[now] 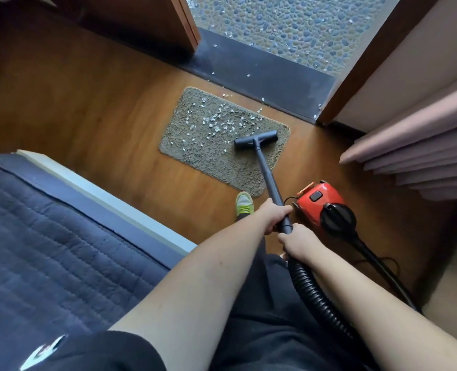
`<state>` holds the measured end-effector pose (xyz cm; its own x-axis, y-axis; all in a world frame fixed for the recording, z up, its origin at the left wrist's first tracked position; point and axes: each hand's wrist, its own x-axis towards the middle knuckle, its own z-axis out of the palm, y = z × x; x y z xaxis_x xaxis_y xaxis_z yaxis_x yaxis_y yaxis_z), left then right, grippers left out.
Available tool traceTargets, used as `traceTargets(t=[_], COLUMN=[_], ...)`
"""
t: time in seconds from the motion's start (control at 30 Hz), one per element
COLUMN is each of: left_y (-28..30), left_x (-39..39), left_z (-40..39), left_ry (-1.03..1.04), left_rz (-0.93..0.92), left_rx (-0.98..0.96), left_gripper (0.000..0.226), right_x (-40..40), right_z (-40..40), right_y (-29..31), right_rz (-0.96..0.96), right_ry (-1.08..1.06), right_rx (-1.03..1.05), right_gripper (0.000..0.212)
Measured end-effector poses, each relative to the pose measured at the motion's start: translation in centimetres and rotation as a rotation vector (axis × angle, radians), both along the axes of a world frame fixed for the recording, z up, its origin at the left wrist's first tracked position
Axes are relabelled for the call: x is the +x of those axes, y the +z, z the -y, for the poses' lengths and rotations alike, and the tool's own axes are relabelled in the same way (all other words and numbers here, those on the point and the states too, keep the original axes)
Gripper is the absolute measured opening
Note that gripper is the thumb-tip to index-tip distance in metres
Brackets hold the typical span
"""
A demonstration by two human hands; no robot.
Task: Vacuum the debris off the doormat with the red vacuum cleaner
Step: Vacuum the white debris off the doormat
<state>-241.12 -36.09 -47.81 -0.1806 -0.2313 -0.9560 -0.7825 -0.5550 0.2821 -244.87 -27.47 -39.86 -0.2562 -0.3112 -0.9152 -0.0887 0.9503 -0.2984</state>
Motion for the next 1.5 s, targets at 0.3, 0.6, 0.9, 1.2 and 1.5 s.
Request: traceTargets(t=[0.3, 0.6, 0.9, 1.2, 1.5], left_y=[-2.5, -4.7, -6.2, -4.7, -5.5], left_x=[-1.8, -5.2, -5.6, -2.8, -1.9], left_z=[1.7, 5.1, 6.4, 1.4, 3.8], left_ry=[-0.019, 0.273, 0.241, 0.322, 0.359], left_rz=[0.033, 0.01, 0.018, 0.003, 0.011], left_rx=[0.028, 0.049, 0.03, 0.109, 0.043], left_gripper=[0.044, 0.03, 0.025, 0.045, 0.041], right_x=[-1.6, -3.6, -3.3, -1.7, -1.6], right_z=[0.8, 5.4, 6.5, 1.3, 3.9], right_y=[-0.5, -1.8, -2.5, 0.1, -0.1], right_rz=[0.024, -0.055, -0.02, 0.004, 0.017], right_ry=[-0.02, 0.084, 0.061, 0.044, 0.109], right_rx=[0.011, 0.066, 0.085, 0.076, 0.06], right_gripper=[0.008, 0.032, 0.039, 0.018, 0.019])
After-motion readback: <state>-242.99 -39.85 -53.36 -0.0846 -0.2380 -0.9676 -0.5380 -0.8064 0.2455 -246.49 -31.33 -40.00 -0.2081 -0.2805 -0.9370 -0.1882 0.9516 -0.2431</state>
